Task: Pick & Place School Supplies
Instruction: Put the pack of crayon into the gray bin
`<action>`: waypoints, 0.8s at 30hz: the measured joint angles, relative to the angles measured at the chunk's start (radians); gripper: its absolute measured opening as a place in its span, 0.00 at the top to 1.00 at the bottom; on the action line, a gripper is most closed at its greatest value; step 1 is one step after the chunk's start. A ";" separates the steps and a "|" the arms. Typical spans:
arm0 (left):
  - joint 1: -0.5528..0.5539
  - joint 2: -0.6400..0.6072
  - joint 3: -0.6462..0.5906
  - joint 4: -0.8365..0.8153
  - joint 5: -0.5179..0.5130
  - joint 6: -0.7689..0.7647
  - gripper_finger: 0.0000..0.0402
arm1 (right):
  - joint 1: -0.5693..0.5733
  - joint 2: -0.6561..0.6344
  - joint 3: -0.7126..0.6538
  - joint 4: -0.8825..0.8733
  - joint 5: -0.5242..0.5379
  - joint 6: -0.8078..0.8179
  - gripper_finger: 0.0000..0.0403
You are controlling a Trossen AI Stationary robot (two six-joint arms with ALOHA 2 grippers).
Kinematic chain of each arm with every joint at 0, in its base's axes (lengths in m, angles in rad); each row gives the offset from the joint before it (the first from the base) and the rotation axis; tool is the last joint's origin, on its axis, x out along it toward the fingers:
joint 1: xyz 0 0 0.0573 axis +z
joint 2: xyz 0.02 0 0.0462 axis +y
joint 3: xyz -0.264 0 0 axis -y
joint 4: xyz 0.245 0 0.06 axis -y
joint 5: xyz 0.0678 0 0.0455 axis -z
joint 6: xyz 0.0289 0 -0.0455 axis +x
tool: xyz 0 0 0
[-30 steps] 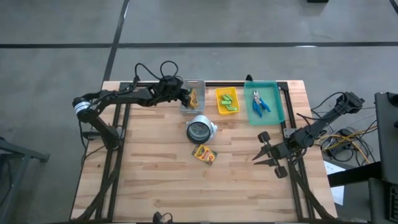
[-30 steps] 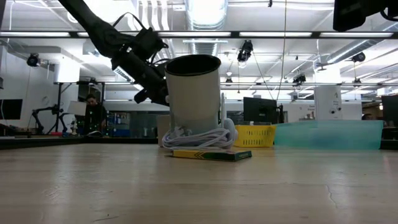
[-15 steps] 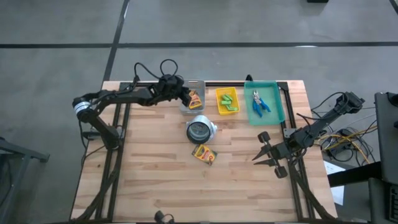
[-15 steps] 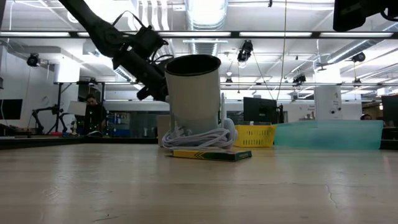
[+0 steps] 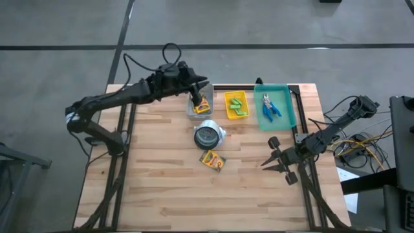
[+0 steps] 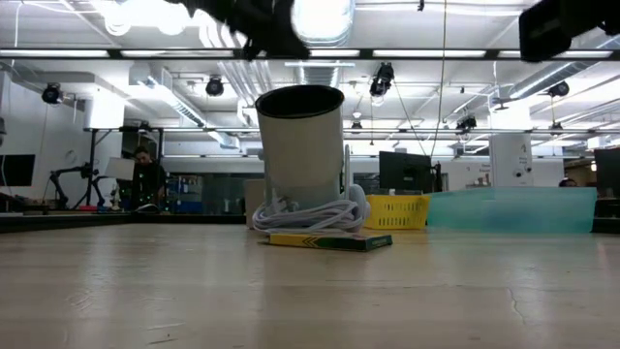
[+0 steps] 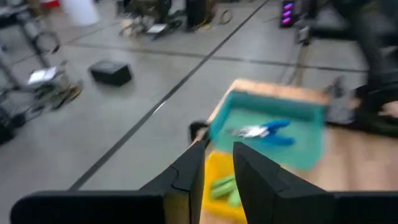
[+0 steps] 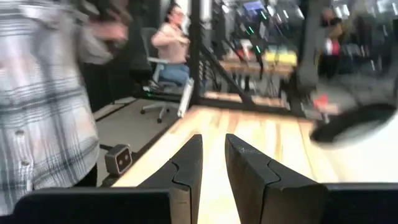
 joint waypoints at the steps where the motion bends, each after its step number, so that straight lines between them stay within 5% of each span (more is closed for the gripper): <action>1: -0.026 -0.006 0.030 -0.025 0.000 0.000 0.78 | 0.000 0.000 0.000 -0.016 0.015 0.039 0.83; 11: -0.411 -0.018 0.181 -0.052 -0.056 0.045 0.78 | 0.000 0.065 0.016 -0.055 0.029 0.125 0.83; 14: -0.548 -0.011 0.167 -0.048 -0.229 0.019 0.79 | 0.000 0.109 0.046 -0.054 0.029 0.091 0.83; 21: -0.852 0.035 0.098 -0.033 -0.850 -0.208 0.79 | -0.003 0.272 0.149 -0.062 0.074 0.080 0.83; 24: -0.960 0.042 0.045 -0.034 -0.970 -0.229 0.79 | -0.003 0.357 0.210 -0.061 0.074 0.063 0.83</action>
